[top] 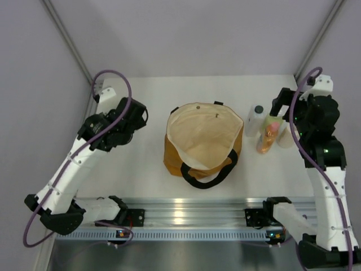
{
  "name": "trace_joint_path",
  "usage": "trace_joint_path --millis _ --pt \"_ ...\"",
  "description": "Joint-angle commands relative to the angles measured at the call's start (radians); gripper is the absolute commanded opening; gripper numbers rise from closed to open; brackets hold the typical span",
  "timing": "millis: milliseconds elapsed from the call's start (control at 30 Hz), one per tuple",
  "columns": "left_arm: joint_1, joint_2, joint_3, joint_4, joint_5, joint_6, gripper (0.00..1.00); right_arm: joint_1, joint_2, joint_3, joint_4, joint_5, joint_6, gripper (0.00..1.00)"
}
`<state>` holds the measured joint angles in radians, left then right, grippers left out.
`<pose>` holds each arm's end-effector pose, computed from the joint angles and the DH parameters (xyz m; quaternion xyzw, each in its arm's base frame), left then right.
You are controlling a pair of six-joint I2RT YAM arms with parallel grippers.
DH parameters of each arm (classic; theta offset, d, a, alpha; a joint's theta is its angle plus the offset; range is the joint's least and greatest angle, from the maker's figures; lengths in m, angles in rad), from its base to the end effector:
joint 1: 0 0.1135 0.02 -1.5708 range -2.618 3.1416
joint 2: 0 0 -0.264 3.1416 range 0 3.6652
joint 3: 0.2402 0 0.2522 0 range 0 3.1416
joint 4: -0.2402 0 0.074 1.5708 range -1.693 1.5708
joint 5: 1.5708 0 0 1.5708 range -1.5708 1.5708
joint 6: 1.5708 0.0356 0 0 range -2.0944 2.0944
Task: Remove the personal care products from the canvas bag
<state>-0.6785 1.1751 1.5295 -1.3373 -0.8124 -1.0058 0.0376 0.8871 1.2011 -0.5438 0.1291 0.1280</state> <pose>0.1577 -0.0940 0.4164 -0.2562 0.8488 0.0532 0.4594 0.1742 0.0020 0.4260 0.0754 0.7793 0.0009 0.6221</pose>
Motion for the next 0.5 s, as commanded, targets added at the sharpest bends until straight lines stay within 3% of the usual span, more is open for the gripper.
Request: trace_joint_path --millis 0,67,167,367,467 --pt "0.072 0.115 0.17 -0.005 0.097 0.281 0.99 0.019 -0.039 0.155 -0.347 -0.034 0.025 0.99" --pt "0.074 0.159 0.263 -0.054 0.088 0.325 0.99 0.045 -0.054 0.222 -0.413 -0.037 0.038 0.99" --pt "0.076 0.109 0.294 -0.053 0.058 0.343 0.99 0.103 -0.077 0.305 -0.542 -0.003 0.009 0.99" --pt "0.074 -0.047 0.272 -0.036 0.009 0.397 0.99 0.238 -0.135 0.411 -0.732 0.242 -0.018 0.99" --pt "0.076 -0.121 0.204 -0.037 -0.005 0.401 0.99 0.266 -0.186 0.413 -0.763 0.274 -0.014 1.0"
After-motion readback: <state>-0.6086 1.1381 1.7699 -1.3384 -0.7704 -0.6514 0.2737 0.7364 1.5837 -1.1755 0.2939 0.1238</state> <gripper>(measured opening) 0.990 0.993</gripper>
